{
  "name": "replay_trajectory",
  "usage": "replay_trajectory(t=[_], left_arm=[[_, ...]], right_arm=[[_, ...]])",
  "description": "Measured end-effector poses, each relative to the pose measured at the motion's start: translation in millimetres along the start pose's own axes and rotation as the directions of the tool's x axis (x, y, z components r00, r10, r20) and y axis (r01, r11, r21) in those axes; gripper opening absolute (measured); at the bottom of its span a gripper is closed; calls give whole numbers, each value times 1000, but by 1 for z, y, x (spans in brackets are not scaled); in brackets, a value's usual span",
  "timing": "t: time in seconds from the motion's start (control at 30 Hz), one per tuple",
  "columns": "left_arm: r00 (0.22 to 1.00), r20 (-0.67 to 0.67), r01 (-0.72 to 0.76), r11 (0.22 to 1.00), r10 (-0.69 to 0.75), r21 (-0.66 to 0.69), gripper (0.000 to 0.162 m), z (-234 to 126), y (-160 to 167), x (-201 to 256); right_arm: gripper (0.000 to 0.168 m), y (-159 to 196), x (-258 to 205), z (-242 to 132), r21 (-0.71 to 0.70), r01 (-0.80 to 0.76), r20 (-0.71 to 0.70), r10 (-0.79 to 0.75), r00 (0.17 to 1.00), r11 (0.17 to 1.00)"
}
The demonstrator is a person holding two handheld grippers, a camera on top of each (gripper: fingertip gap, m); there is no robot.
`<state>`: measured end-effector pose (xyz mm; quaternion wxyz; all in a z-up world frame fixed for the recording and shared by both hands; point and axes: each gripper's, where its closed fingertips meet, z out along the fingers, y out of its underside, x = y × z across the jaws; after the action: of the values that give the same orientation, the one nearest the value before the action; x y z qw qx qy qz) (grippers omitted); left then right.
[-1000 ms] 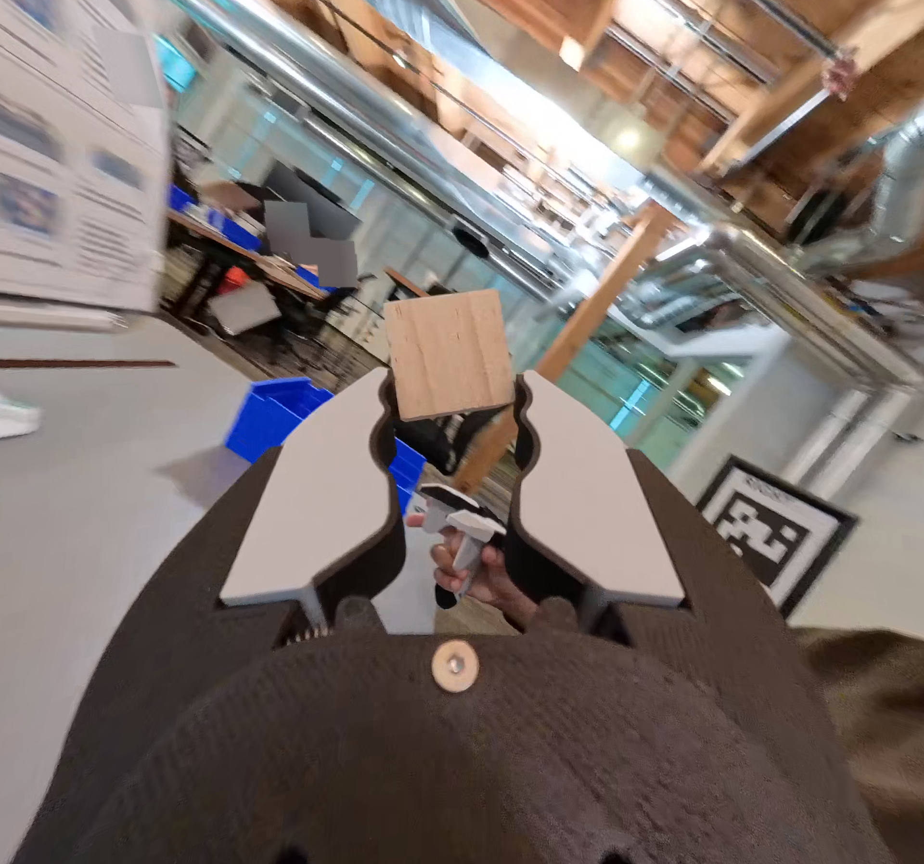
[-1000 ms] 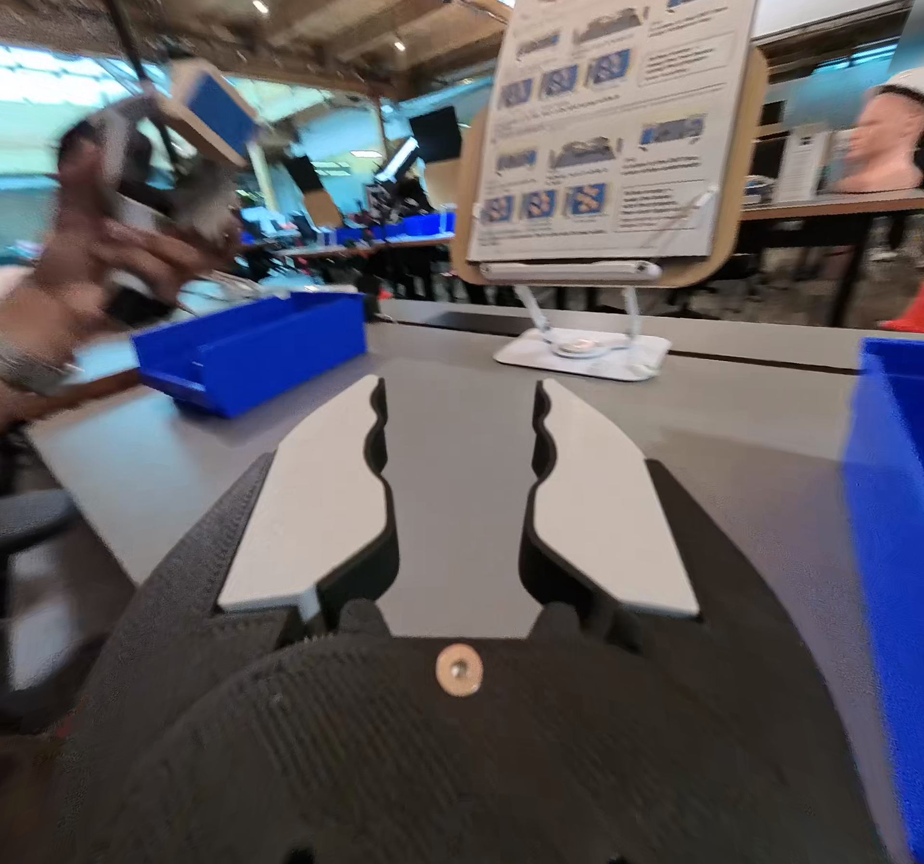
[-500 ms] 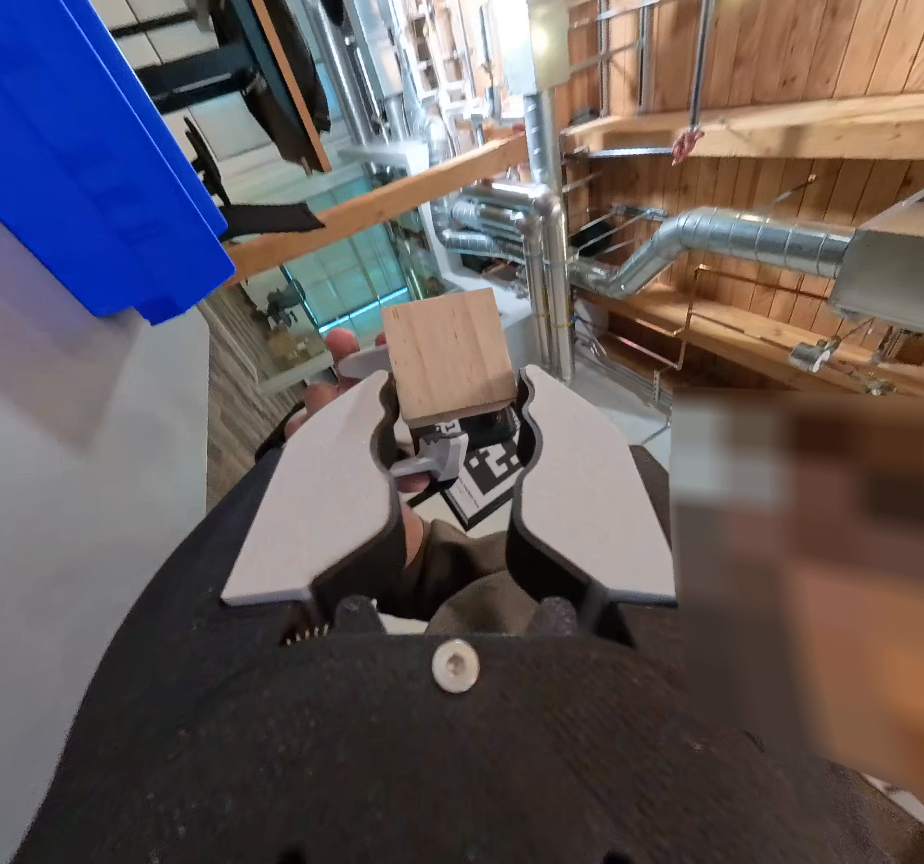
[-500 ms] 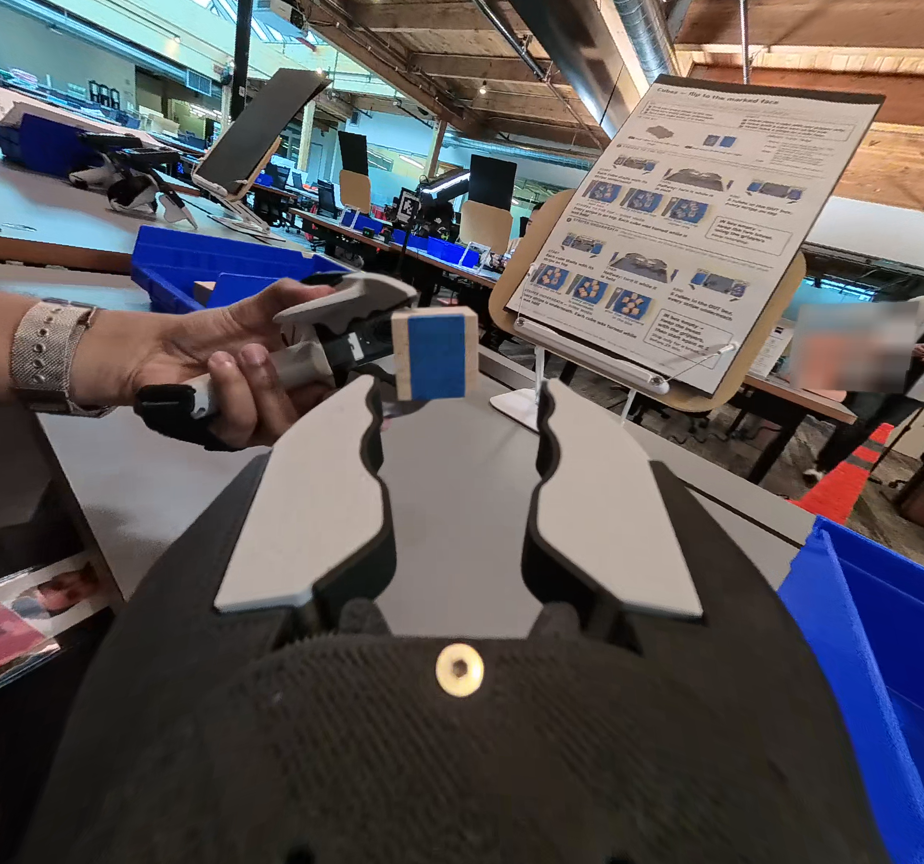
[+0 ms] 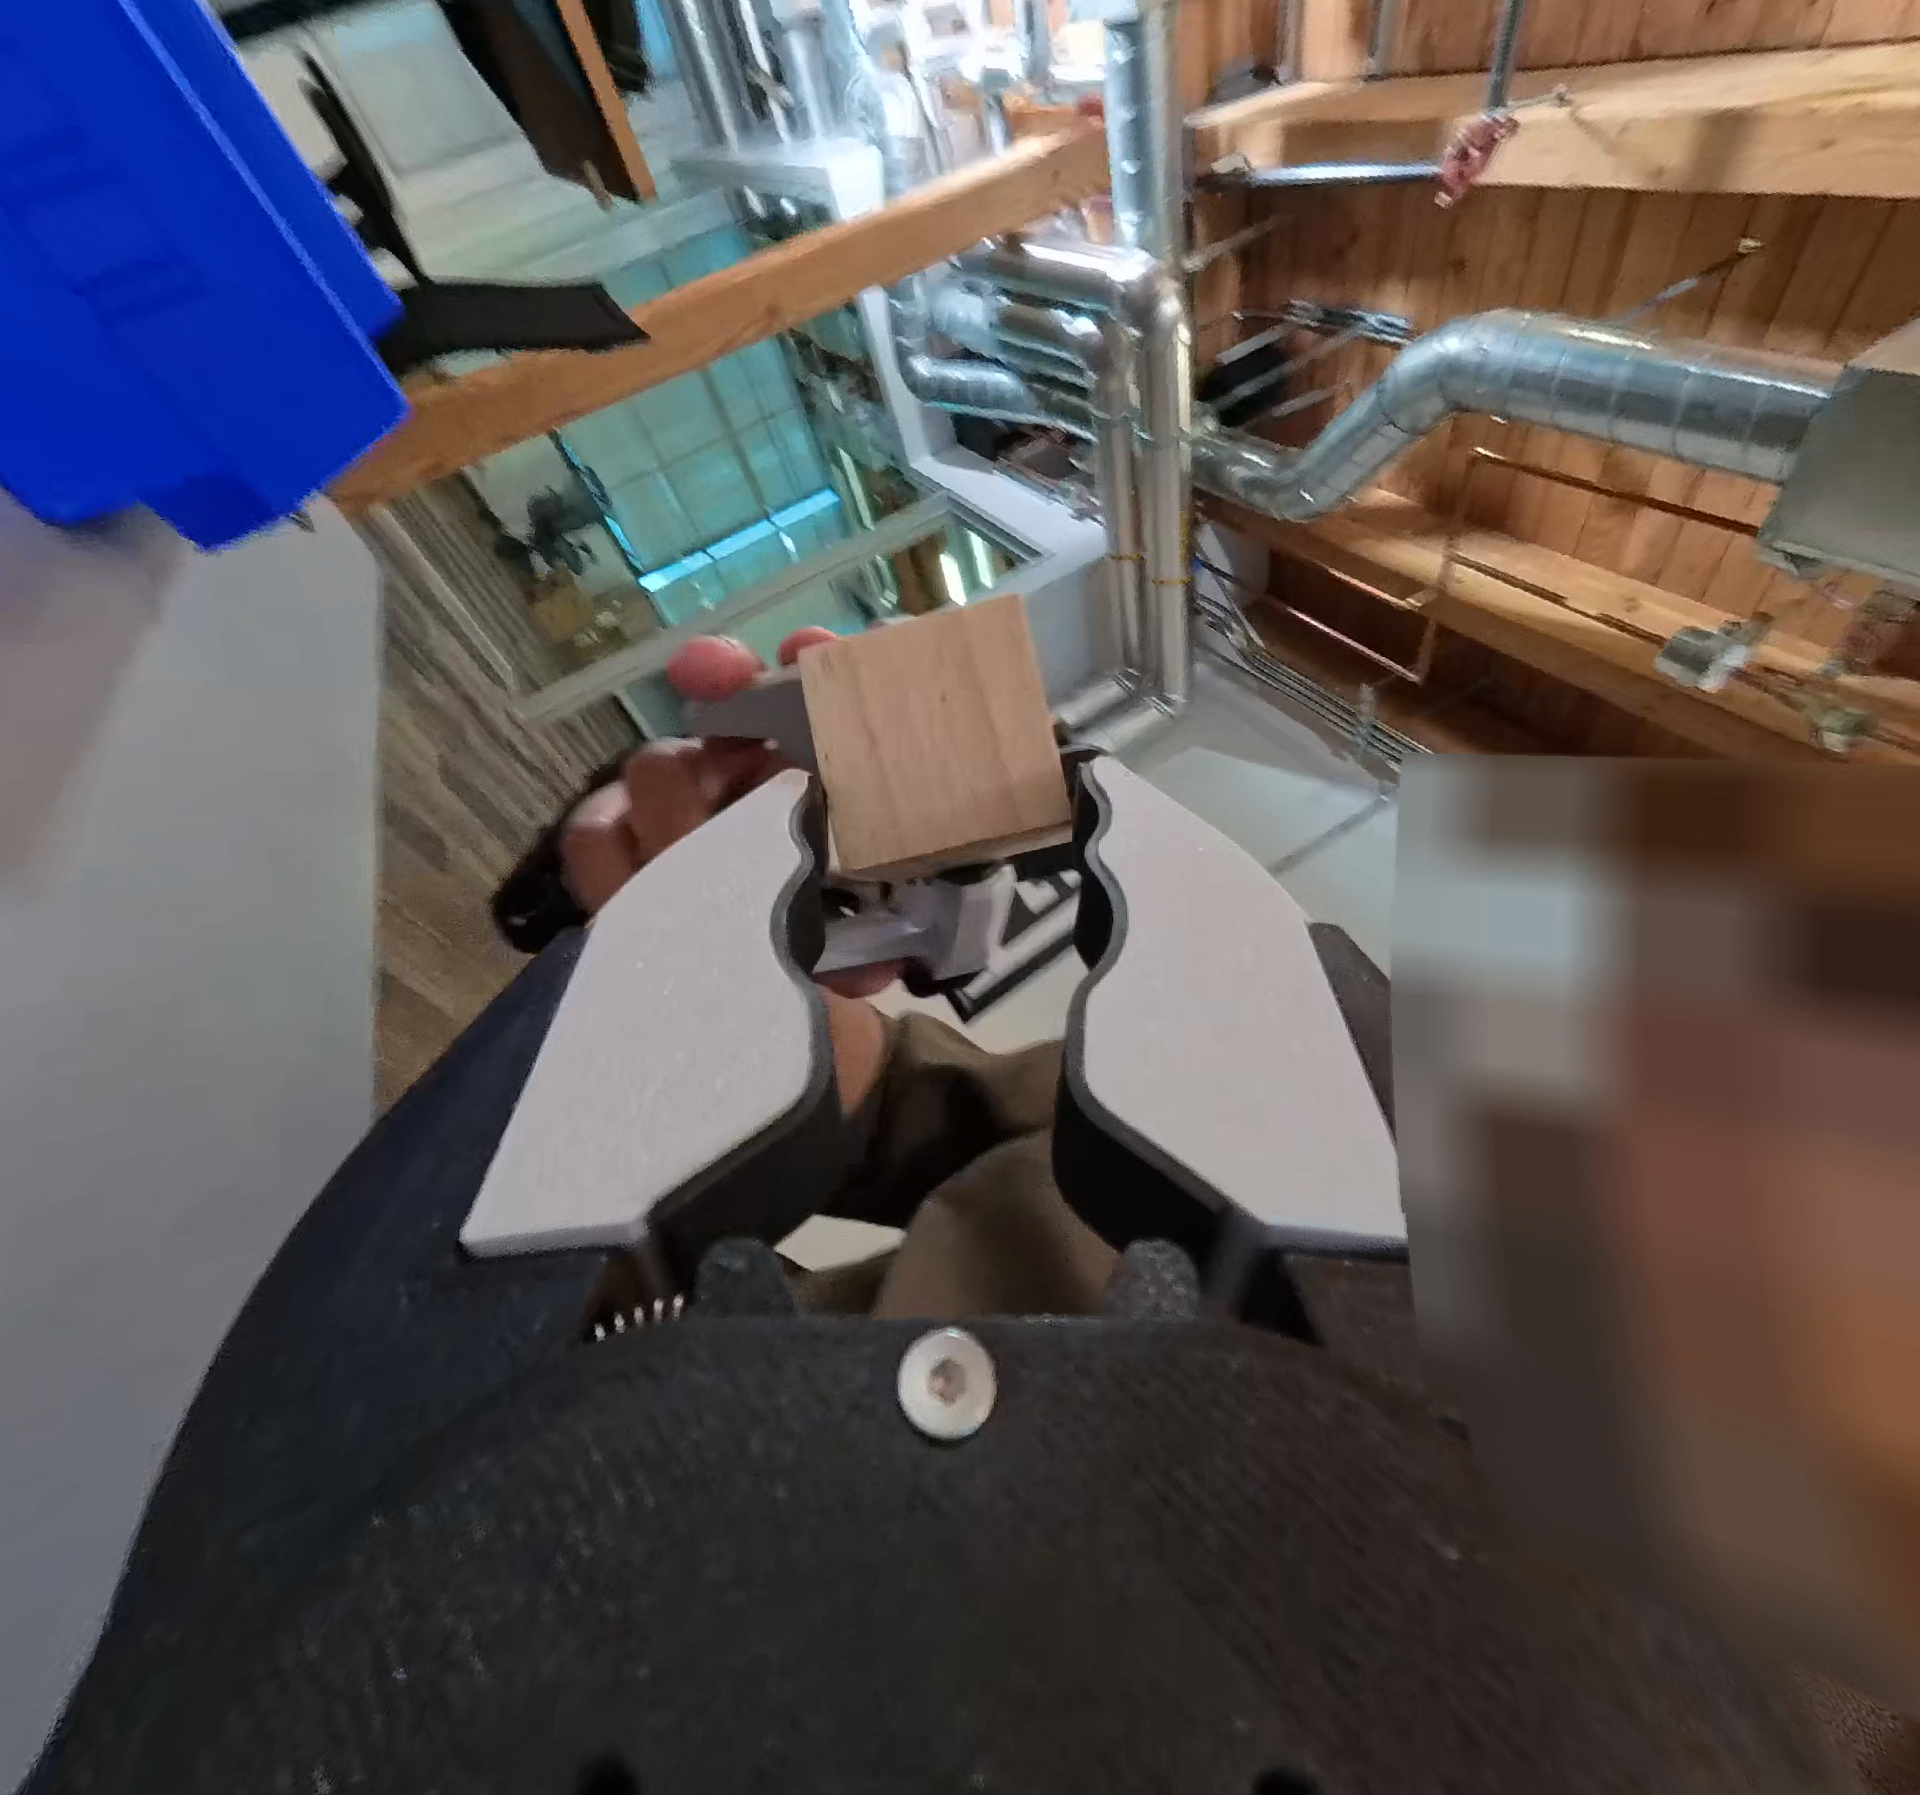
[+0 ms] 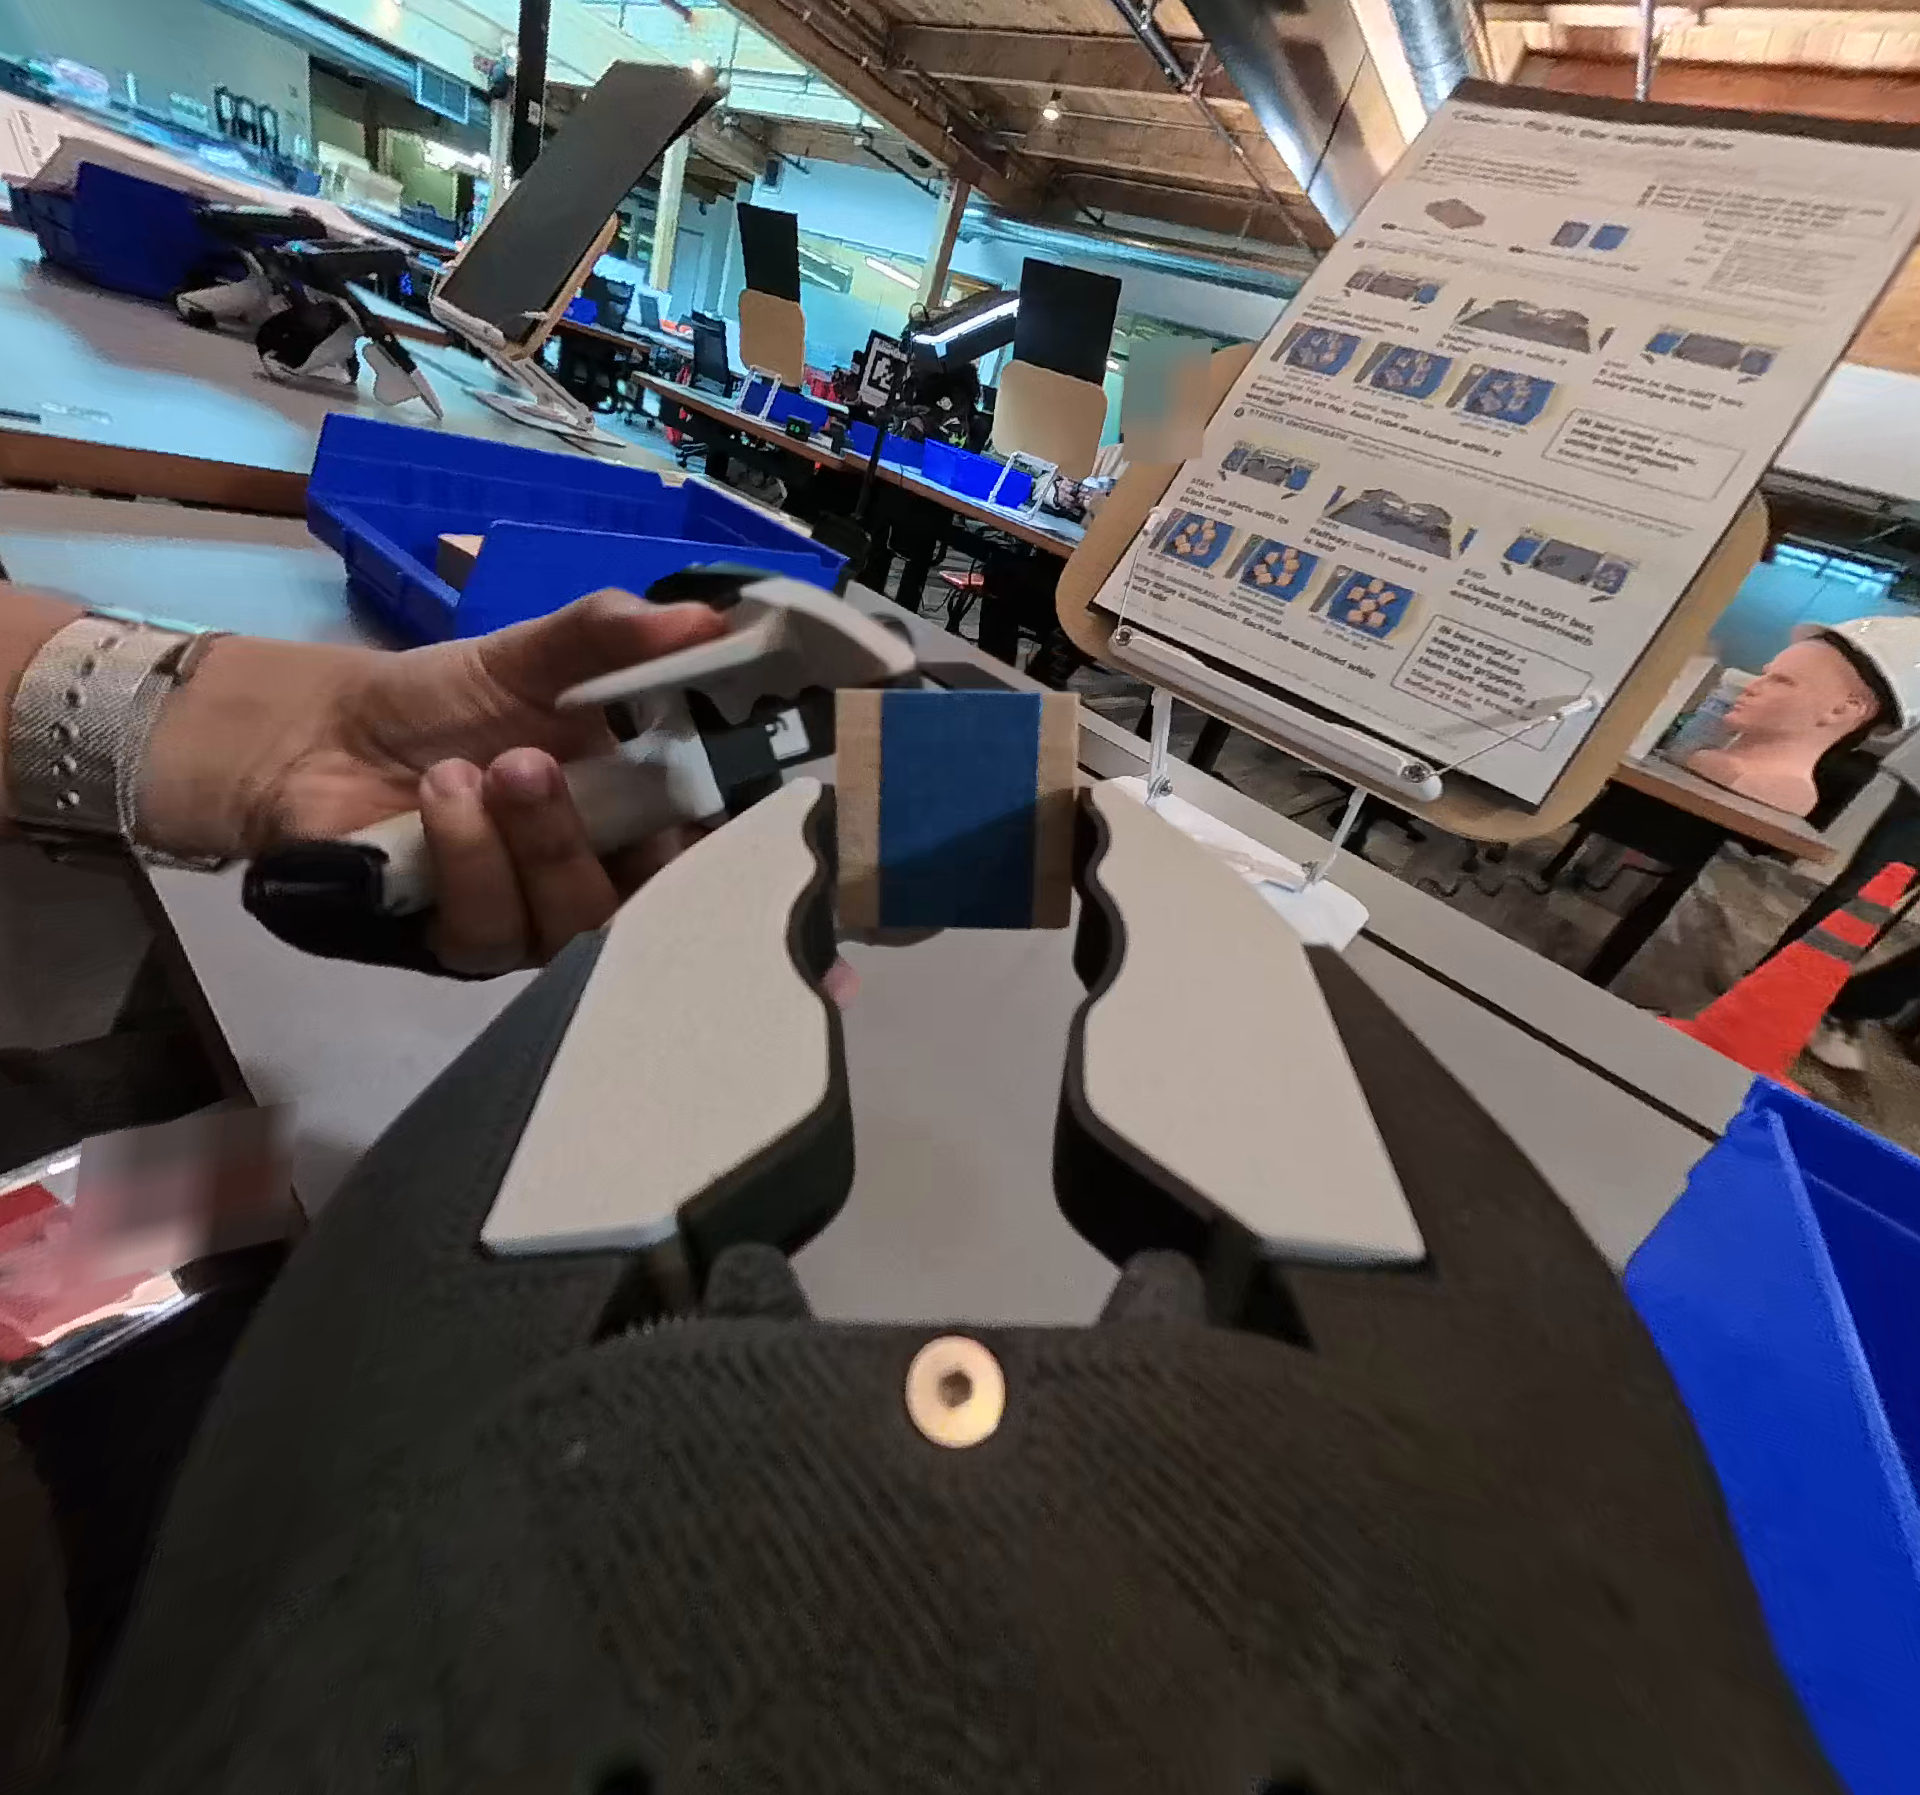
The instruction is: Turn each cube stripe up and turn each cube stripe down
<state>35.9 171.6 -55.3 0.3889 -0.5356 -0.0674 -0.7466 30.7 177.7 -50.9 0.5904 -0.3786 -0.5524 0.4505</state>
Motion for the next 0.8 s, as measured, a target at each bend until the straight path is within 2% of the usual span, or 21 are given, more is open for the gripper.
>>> replay_trajectory(t=[0.1,0.2,0.33,0.4,0.5,0.6,0.7,0.8], left_arm=[[990,135,-66,991,50,120,57,-15,-19,-16],[984,171,-95,973,59,212,61,-31,-34,-17],[974,201,-157,957,108,245,61,-46,-40,-11],[965,239,-170,955,111,243,60,-53,-39,-17],[934,330,-208,958,134,198,60,-58,-33,-32],[889,417,-263,957,191,124,59,-60,-25,-42],[840,489,-295,954,234,51,59,-66,-15,-51],[788,556,-324,946,265,8,59,-77,-12,-56]], right_arm=[[44,-2,15,-4,5,-43,-47,43,998,999],[44,-6,47,-14,6,-54,-156,55,986,999],[44,-18,120,-35,8,-40,-367,41,929,999],[44,-11,169,-44,-35,-93,-474,66,878,995],[44,27,246,-48,-110,-250,-594,138,793,962],[44,92,307,-41,-190,-448,-659,225,718,874],[44,160,330,-25,-331,-601,-661,276,698,728],[44,199,325,-6,-420,-658,-631,319,707,626]])
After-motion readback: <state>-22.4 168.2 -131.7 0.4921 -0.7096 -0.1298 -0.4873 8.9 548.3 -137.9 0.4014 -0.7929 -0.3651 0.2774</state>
